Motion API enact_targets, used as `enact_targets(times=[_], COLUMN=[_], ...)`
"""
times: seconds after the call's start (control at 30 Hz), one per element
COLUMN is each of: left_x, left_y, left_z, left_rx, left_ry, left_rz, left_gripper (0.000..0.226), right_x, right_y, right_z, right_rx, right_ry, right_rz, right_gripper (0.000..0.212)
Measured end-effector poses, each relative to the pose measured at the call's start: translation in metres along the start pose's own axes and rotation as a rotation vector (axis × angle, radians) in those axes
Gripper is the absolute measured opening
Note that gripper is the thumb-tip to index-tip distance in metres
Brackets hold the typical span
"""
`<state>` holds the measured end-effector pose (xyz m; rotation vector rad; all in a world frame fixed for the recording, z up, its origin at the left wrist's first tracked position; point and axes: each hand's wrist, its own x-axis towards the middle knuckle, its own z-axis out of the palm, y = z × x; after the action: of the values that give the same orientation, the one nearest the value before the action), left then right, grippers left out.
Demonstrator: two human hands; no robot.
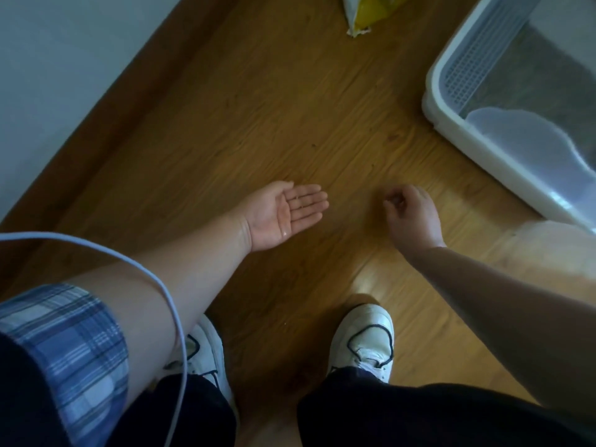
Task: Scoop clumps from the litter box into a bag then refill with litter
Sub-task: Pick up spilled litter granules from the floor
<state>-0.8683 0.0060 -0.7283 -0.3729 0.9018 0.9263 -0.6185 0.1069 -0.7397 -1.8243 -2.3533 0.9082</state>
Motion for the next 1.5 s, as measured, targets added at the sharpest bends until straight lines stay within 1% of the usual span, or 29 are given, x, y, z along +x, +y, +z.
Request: enact_targets(times=[0.13,0.27,0.4,0.57,0.73,0.87,0.93,1.1,1.2,1.27,1.33,1.4,1.5], left_x=[0.004,0.009,0.015,0.021,0.026,0.027,0.029,0.034,0.038,0.039,0.039,0.039,0.036], left_y=[-0.002,-0.005,-0.007,-0.002,0.002,0.004,0.003,0.002,0.0,0.0,0.001,0.002,0.006], left_z=[0.005,0.009,0.013,0.018,0.025,0.027,0.027,0.033,0.039,0.04,0.038,0.037,0.03], left_rx=[0.019,0.031,0.026,0.003,-0.028,-0.042,-0.049,-0.025,-0.048,-0.087,-0.109,-0.138,-0.134], left_ry=[0.051,0.096,0.122,0.123,0.124,0.115,0.117,0.143,0.172,0.172,0.165,0.172,0.21], left_rz=[0.015,0.014,0.013,0.017,0.022,0.019,0.019,0.021,0.037,0.052,0.054,0.072,0.09], left_gripper=[0.045,0.045,0.046,0.046,0.047,0.047,0.047,0.046,0.046,0.047,0.047,0.047,0.044], right_x=[0.001,0.009,0.022,0.046,0.063,0.063,0.064,0.062,0.044,0.025,0.015,0.023,0.05], right_y=[0.007,0.001,-0.003,-0.016,-0.02,-0.016,-0.015,-0.024,-0.049,-0.067,-0.076,-0.073,-0.061], right_z=[0.002,0.009,0.01,0.006,0.012,0.016,0.016,0.013,0.014,0.019,0.024,0.025,0.023], right_rx=[-0.011,-0.056,-0.052,-0.012,-0.016,0.008,0.01,-0.008,0.07,0.135,0.184,0.189,0.125], right_ry=[-0.014,-0.038,0.017,0.073,0.06,0.079,0.081,0.059,0.04,-0.037,-0.095,-0.059,0.009], right_rz=[0.009,-0.077,-0.067,-0.073,-0.118,-0.139,-0.144,-0.127,-0.25,-0.368,-0.412,-0.367,-0.281], right_gripper=[0.015,0.016,0.017,0.017,0.016,0.005,0.003,0.01,0.008,0.011,0.017,0.017,0.016])
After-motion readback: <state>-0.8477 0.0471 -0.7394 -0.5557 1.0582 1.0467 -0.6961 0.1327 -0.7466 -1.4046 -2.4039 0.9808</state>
